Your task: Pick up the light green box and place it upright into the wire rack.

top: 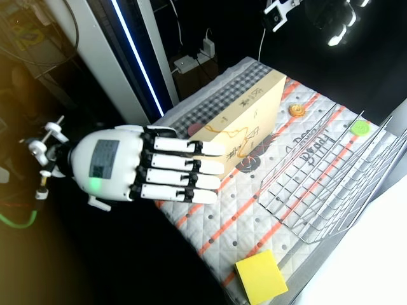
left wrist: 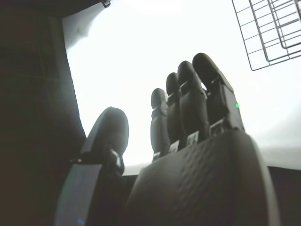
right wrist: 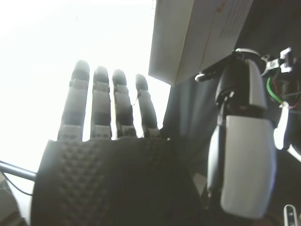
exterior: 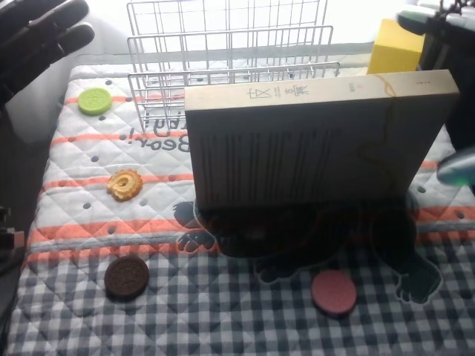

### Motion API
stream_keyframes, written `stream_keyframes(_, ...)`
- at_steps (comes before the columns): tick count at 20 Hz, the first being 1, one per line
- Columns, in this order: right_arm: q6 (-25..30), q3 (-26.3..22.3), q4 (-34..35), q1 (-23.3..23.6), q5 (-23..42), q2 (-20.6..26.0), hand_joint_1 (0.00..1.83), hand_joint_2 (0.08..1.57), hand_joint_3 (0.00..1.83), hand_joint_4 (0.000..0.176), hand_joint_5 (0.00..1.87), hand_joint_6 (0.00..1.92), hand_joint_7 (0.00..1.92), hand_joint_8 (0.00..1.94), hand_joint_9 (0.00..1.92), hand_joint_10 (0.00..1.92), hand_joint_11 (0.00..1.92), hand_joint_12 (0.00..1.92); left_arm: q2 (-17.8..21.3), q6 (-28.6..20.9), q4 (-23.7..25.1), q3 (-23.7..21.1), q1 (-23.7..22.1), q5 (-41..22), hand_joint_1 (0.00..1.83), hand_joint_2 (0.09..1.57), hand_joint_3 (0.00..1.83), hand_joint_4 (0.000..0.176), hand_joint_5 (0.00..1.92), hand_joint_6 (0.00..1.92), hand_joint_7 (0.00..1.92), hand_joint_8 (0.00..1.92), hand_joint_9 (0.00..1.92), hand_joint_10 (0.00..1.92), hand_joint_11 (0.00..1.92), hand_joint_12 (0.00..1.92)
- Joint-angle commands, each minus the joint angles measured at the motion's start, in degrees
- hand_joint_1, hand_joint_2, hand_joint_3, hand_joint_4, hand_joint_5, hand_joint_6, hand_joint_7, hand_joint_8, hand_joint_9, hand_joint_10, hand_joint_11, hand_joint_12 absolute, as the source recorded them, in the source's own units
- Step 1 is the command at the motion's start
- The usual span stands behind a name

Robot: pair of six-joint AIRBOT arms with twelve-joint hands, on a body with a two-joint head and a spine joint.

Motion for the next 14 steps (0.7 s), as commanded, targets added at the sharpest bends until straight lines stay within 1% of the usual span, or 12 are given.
stream_keyframes(1,0.4,0.3,1.4,1.3,5.5,0.1,0.71,0.76,0.01,0.176,0.0,0.0,0.01,0.0,0.03,0.01,0.0,0.3,0.1,-0.4,-1.5,0.1,-0.5,-7.8,0.5,1.1,0.01,0.07,0.39,0.0,0.23,0.0,0.18,0.01,0.0,0.54)
stream_keyframes(2,0.8,0.4,0.3,2.3,4.3,-0.1,0.73,0.77,0.01,0.176,0.0,0.0,0.0,0.0,0.03,0.01,0.0,0.26,0.1,-0.4,-1.5,0.0,-0.4,-8.0,0.52,1.09,0.0,0.082,0.38,0.0,0.22,0.0,0.16,0.0,0.0,0.49)
stream_keyframes(3,0.8,0.6,-0.7,3.4,3.5,-0.5,0.75,0.78,0.0,0.176,0.0,0.0,0.01,0.0,0.03,0.0,0.0,0.22,0.1,-0.4,-1.5,0.0,-0.4,-8.0,0.52,1.1,0.0,0.085,0.36,0.0,0.2,0.0,0.15,0.0,0.0,0.44)
stream_keyframes(5,0.9,1.3,-3.8,5.9,1.5,-1.7,0.78,0.77,0.0,0.176,0.0,0.0,0.02,0.0,0.04,0.0,0.0,0.16,0.0,-0.4,-1.7,0.1,-0.3,-7.8,0.52,1.1,0.0,0.076,0.38,0.01,0.2,0.0,0.15,0.0,0.0,0.41)
stream_keyframes(6,0.9,1.8,-5.5,7.1,0.3,-2.5,0.81,0.76,0.0,0.176,0.0,0.0,0.03,0.0,0.04,0.0,0.0,0.15,0.0,-0.4,-1.8,0.1,-0.3,-7.7,0.49,1.1,0.0,0.075,0.38,0.0,0.21,0.0,0.15,0.0,0.0,0.42)
stream_keyframes(7,4.2,2.5,-7.8,8.9,-1.2,-3.6,0.82,0.76,0.0,0.176,0.0,0.0,0.03,0.0,0.02,0.0,0.0,0.1,0.0,-0.4,-2.0,0.2,-0.1,-7.6,0.49,1.1,0.0,0.065,0.39,0.0,0.22,0.0,0.15,0.0,0.0,0.44)
stream_keyframes(8,4.4,3.5,-10.7,11.0,-3.4,-4.9,0.86,0.76,0.0,0.176,0.0,0.0,0.02,0.0,0.0,0.0,0.0,0.04,0.0,-0.4,-2.0,0.2,0.0,-7.6,0.49,1.1,0.0,0.062,0.39,0.0,0.22,0.0,0.15,0.0,0.0,0.44)
stream_keyframes(9,6.1,3.8,-11.7,11.8,-4.1,-5.4,0.89,0.76,0.0,0.176,0.0,0.0,0.0,0.0,0.0,0.0,0.0,0.01,0.0,-0.4,-2.0,0.2,0.0,-7.7,0.5,1.1,0.0,0.056,0.4,0.0,0.23,0.0,0.16,0.0,0.0,0.46)
stream_keyframes(10,6.5,4.4,-13.2,12.9,-5.2,-6.0,0.89,0.74,0.0,0.176,0.0,0.0,0.0,0.0,0.01,0.0,0.0,0.0,0.0,-0.4,-2.0,0.2,0.0,-7.8,0.49,1.1,0.0,0.06,0.4,0.0,0.23,0.0,0.17,0.0,0.0,0.48)
stream_keyframes(12,6.5,5.3,-15.4,14.5,-7.4,-7.0,0.93,0.72,0.0,0.176,0.0,0.0,0.01,0.0,0.03,0.01,0.02,0.01,-0.2,-0.4,-2.0,0.3,0.0,-7.8,0.52,1.1,0.0,0.059,0.41,0.0,0.24,0.0,0.18,0.0,0.0,0.51)
stream_keyframes(13,7.8,5.8,-16.1,15.0,-8.6,-7.5,0.93,0.73,0.0,0.176,0.0,0.0,0.01,0.0,0.03,0.01,0.03,0.01,-0.3,-0.4,-2.0,0.3,0.0,-7.8,0.51,1.1,0.0,0.058,0.42,0.0,0.25,0.0,0.19,0.01,0.0,0.55)
stream_keyframes(14,7.8,6.2,-16.7,15.3,-9.7,-7.8,0.94,0.76,0.01,0.167,0.0,0.0,0.0,0.0,0.01,0.0,0.03,0.01,-0.3,-0.4,-2.0,0.3,0.0,-7.8,0.52,1.1,0.0,0.057,0.42,0.0,0.26,0.0,0.19,0.0,0.0,0.56)
